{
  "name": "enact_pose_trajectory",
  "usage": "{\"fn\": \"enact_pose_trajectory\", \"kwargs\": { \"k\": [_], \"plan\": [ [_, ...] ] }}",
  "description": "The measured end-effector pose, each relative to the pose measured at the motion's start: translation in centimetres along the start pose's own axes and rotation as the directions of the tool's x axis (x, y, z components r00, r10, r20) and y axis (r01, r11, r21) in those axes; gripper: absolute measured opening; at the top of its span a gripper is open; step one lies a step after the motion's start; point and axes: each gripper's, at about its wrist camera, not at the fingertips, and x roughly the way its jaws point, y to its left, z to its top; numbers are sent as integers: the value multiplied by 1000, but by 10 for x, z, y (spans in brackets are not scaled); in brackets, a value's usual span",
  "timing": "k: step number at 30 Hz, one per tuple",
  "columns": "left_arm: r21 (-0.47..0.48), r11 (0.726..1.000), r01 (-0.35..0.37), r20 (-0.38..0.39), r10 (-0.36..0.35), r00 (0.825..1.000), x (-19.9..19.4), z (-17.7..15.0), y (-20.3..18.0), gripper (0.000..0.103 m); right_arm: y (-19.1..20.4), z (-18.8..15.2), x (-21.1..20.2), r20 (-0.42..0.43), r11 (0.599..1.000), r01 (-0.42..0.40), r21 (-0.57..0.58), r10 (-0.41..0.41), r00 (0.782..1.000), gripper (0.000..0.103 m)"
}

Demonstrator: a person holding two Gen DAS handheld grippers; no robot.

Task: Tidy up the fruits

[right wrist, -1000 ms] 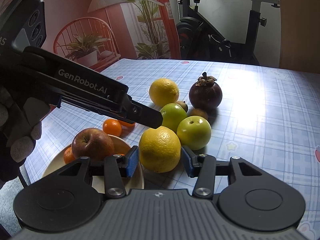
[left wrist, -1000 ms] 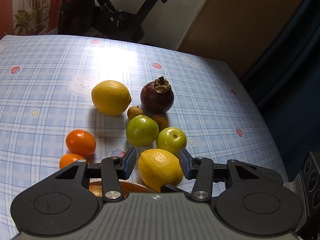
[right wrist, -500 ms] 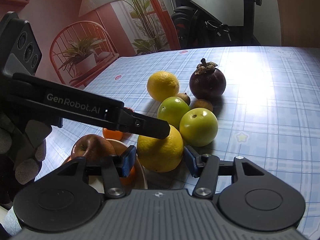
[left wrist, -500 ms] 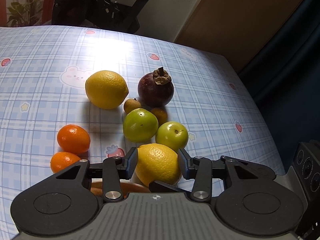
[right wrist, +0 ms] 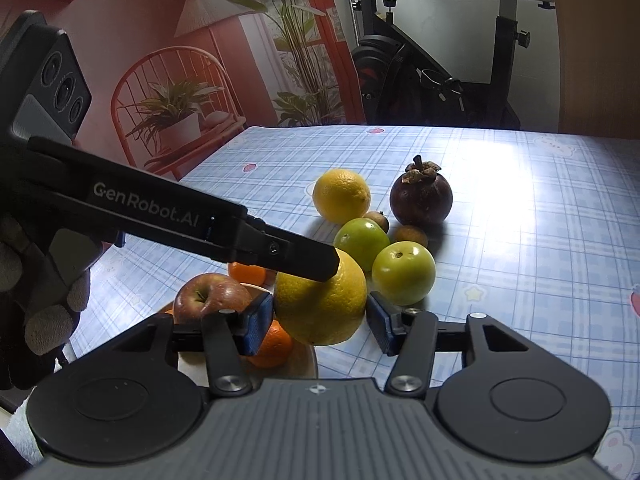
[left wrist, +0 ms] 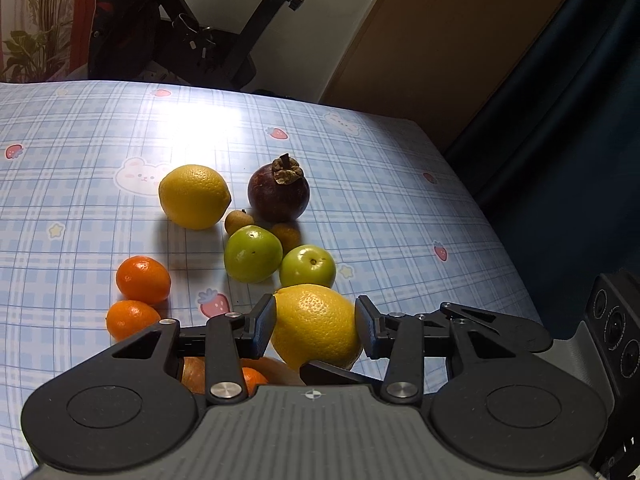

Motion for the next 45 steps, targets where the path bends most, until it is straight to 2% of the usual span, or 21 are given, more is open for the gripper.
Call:
{"fn": "enact_pose_trajectory", "kwargs": {
  "k": [8, 15, 23, 29, 41, 45],
  "plan": [
    [16, 1000, -12, 8, 12, 1000, -42, -39, -1, 45, 39, -16, -15, -62, 997, -55, -55, 51, 997, 54],
    [-42, 997, -70, -4, 70, 998, -77, -84, 31, 44, 86, -31, 11, -189, 978, -151, -142, 123, 974, 54],
    [-120, 986, -119, -20, 118, 993, -82, -100, 68, 44, 110, -35, 46, -274, 961, -209, -182, 155, 949, 54],
    [-138, 981, -133, -17, 132, 991, -79, -100, 82, 44, 115, -34, 58, -275, 958, -219, -184, 164, 948, 54],
    [-157, 974, -162, -2, 164, 986, -84, -100, 94, 44, 127, -33, 67, -237, 952, -207, -225, 153, 959, 54],
    [-165, 974, -152, 6, 155, 988, -85, -100, 95, 44, 125, -32, 67, -246, 954, -210, -214, 155, 957, 55]
  ]
}}
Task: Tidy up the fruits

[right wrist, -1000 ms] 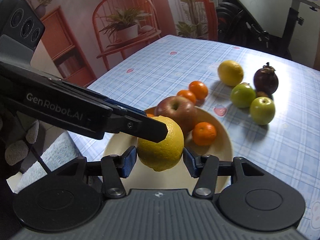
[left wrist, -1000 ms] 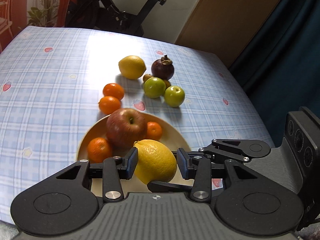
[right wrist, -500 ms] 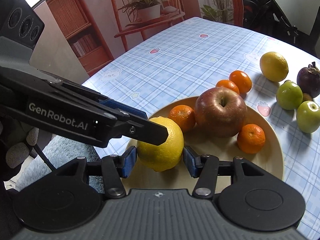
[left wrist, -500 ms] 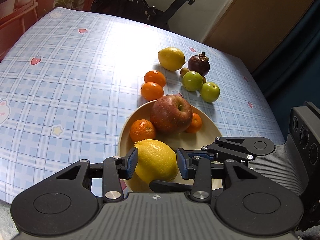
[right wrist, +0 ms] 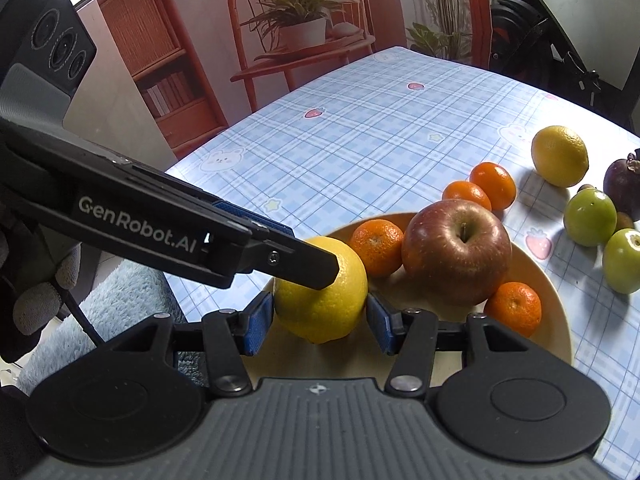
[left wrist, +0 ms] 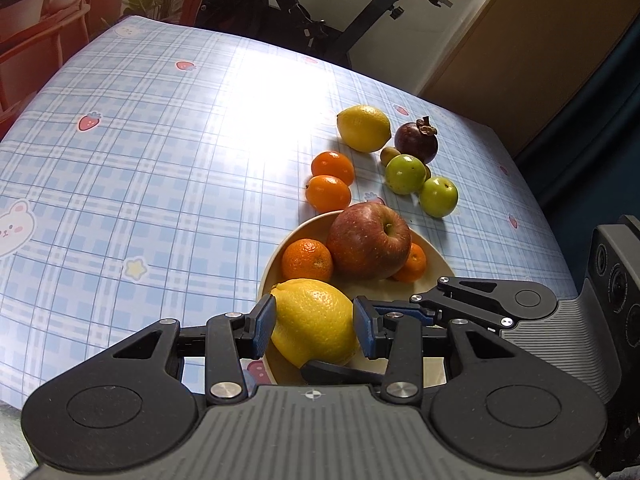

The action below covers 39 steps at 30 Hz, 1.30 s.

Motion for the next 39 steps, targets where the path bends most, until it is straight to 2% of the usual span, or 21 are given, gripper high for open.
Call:
{"fn": "enact_pose_trajectory", "kwargs": {
  "k": [8, 14, 25, 28, 33, 39],
  "plan": [
    [-8, 1000, -11, 39, 12, 999, -6, 2, -3, 44, -1, -3, -10, 11, 1000, 4, 8, -5, 1000, 55],
    [-4, 1000, -27, 94, 27, 995, -17, 9, -8, 44, -10, -2, -33, 62, 1000, 23, 21, -25, 998, 55],
    [17, 998, -57, 175, 54, 983, -22, 39, -20, 44, -54, 13, -76, 159, 989, 136, 55, -143, 977, 50],
    [34, 997, -73, 192, 65, 979, -18, 48, -23, 44, -69, 15, -79, 160, 983, 176, 55, -182, 970, 46],
    [40, 996, -84, 196, 75, 978, -7, 64, -24, 44, -87, 22, -72, 151, 981, 187, 55, -193, 970, 35],
    [46, 993, -105, 184, 95, 978, 12, 77, -17, 44, -101, 41, -50, 141, 985, 170, 29, -172, 975, 35]
  ]
}}
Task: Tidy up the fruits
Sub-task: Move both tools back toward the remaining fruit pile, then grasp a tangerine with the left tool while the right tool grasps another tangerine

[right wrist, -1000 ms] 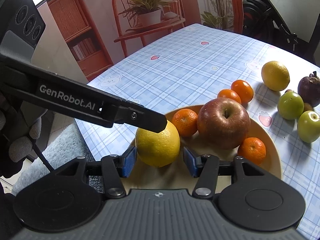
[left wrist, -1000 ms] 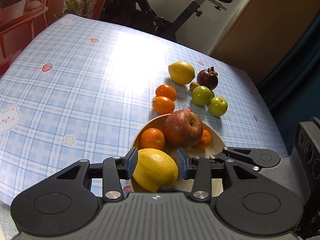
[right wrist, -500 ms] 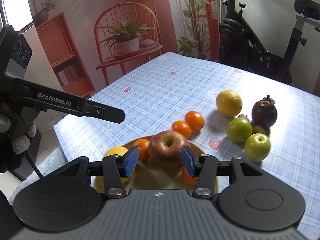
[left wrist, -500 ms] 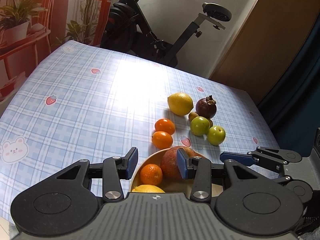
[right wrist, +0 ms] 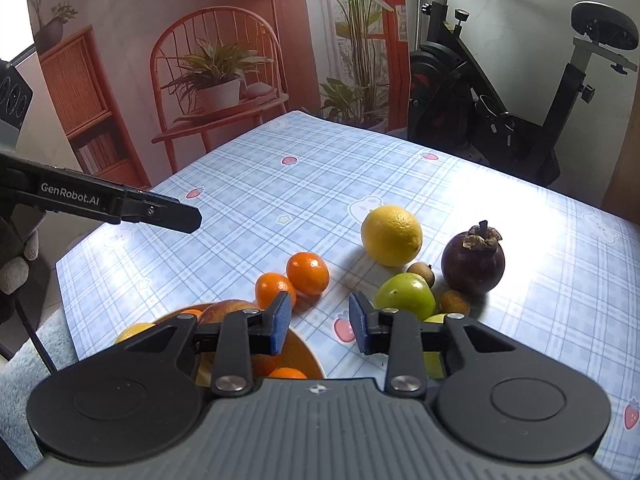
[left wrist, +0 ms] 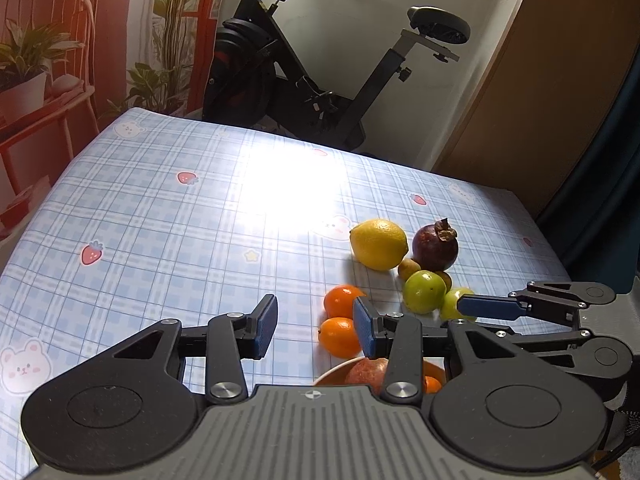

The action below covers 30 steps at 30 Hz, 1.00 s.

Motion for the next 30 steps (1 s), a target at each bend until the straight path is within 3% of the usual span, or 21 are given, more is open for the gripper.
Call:
{"fn": "enact_pose_trajectory", "kwargs": {
  "k": [16, 25, 30],
  "plan": [
    [-74, 997, -22, -52, 18, 998, 34, 1, 34, 41, -2, 29, 94, -113, 994, -103, -40, 98, 989, 36],
    [-80, 997, 6, -87, -13, 996, 42, -1, 36, 41, -9, 30, 106, -147, 995, -101, 4, 100, 984, 41],
    [-70, 997, 33, -107, -41, 993, 46, -2, 30, 41, -9, 29, 98, -117, 996, -93, 9, 94, 989, 39]
  ]
}}
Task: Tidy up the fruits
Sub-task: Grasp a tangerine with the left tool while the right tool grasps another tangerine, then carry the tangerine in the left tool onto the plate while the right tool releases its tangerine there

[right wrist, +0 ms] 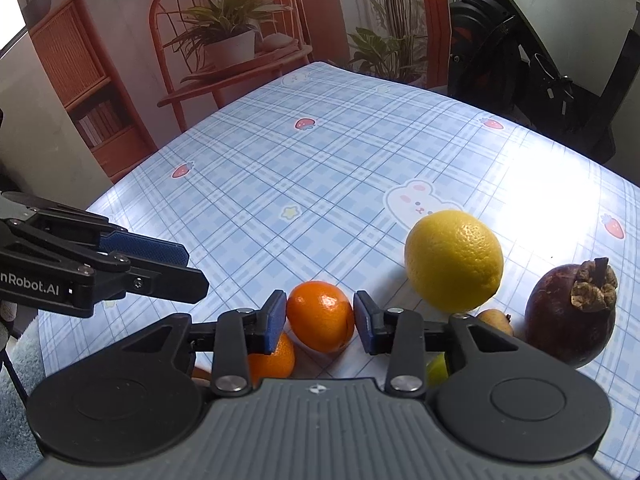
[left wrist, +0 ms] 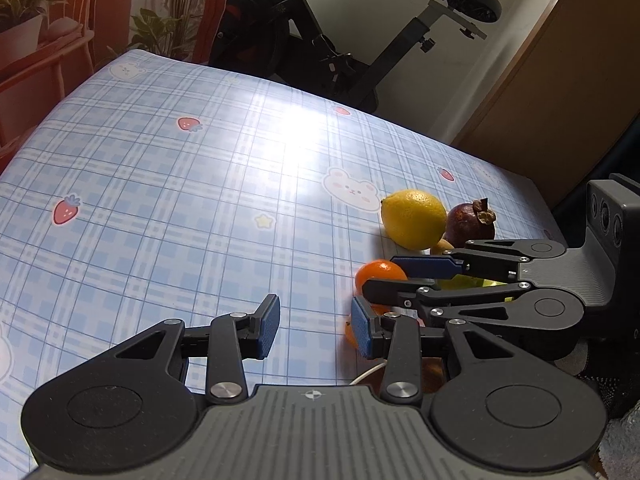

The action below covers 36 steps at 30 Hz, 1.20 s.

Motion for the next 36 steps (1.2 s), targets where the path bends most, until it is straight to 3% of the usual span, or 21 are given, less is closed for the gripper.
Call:
{"fn": "enact_pose_trajectory", "kwargs": {
  "k": [14, 26, 36],
  "plan": [
    [-70, 995, 75, -100, -82, 992, 40, 3, -24, 42, -14, -30, -78, 141, 993, 70, 90, -83, 987, 39],
    [-37, 999, 35, -138, -40, 990, 61, 0, -41, 42, -24, -60, -108, 166, 985, 71, 158, -97, 981, 39],
    [3, 999, 48, -88, -47, 995, 45, -1, -49, 38, -22, -74, -116, 166, 980, 67, 187, -99, 981, 39]
  ]
}}
